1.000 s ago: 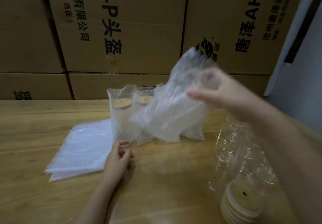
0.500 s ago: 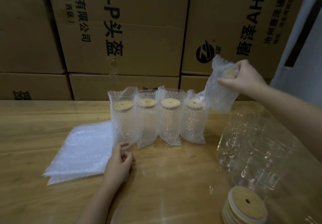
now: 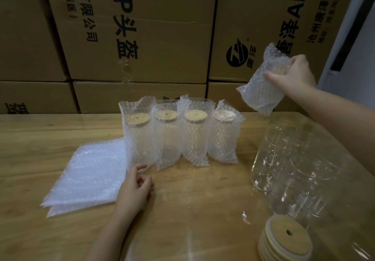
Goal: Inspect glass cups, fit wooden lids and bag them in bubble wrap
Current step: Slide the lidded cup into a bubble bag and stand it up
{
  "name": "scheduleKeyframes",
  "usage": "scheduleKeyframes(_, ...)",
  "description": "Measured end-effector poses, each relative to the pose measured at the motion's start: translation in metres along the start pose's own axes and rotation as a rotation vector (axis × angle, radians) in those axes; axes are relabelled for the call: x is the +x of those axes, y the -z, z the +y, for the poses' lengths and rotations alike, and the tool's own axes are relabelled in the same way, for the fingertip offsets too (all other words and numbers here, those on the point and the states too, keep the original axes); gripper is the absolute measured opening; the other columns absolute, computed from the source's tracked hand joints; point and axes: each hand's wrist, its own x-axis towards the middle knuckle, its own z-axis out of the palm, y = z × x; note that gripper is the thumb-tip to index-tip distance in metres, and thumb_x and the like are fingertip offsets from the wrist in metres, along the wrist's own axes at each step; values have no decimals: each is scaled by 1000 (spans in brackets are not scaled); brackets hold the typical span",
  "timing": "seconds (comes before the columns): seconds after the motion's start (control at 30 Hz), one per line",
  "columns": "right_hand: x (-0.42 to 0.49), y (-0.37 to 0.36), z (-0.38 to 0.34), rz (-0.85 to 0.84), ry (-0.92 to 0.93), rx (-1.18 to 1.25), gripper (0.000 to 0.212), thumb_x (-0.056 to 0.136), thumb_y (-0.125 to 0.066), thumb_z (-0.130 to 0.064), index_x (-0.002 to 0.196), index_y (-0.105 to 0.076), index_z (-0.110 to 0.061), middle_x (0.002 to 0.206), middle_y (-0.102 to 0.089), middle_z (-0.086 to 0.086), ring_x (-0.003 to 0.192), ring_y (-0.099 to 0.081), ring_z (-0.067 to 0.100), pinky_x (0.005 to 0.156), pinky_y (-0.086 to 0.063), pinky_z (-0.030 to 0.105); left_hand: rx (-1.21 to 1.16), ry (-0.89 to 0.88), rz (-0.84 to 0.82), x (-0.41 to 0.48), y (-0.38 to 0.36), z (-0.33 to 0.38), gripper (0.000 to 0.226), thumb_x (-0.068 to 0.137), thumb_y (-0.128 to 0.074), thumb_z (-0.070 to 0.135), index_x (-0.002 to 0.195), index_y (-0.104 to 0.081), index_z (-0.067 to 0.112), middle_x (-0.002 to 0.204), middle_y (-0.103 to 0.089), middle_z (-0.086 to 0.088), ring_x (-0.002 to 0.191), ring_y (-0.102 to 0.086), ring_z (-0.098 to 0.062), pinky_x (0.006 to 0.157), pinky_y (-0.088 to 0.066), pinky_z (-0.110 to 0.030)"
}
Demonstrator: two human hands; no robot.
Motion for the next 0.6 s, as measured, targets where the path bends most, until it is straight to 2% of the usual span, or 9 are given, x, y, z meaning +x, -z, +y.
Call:
scheduleKeyframes(0.1,2,-6,0,-5,105,-105,72,78,-71,-52,127,-39,-11,130,-44,8,96,-52,24,68,-41,36,-2,6,-3,-1,0,1,28,94,-54,14,117,-49,28,75,-65,-5,58,-62,-19,44,-49,-30)
scheduleKeyframes(0.2,-4,-23,1,-131,193,-206,73,78,-72,-50,130,-39,-10,130,-45,9,91,-49,21,67,-43,35,-5,11,-4,0,1,1,28,93,-54,14,115,-49,30,75,-65,-5,58,-62,-18,44,-50,-33)
scheduleKeyframes(0.37,-25,-55,12,-394,245,-365,77,77,-70,-53,134,-38,-11,129,-49,8,96,-58,24,73,-53,38,11,11,-8,1,0,-4,28,92,-55,15,113,-49,32,74,-65,-5,58,-62,-17,47,-52,-36)
scheduleKeyframes(0.43,-30,-62,16,-492,239,-427,75,78,-68,-53,133,-39,-10,122,-52,7,93,-58,23,69,-52,35,18,11,-11,1,0,-5,28,92,-55,15,115,-49,31,74,-65,-5,58,-62,-16,47,-52,-36)
scheduleKeyframes(0.53,-31,-68,21,-608,203,-480,69,81,-63,-51,131,-41,-9,98,-57,4,80,-59,20,61,-48,33,26,0,-13,2,0,-5,28,93,-55,15,115,-49,30,74,-65,-5,56,-61,-14,47,-52,-34)
scheduleKeyframes(0.6,-30,-69,22,-640,174,-476,69,82,-61,-51,132,-42,-8,96,-57,4,78,-61,20,63,-52,34,26,-5,-14,1,0,-3,28,93,-55,14,115,-49,30,74,-65,-5,55,-61,-14,47,-51,-34)
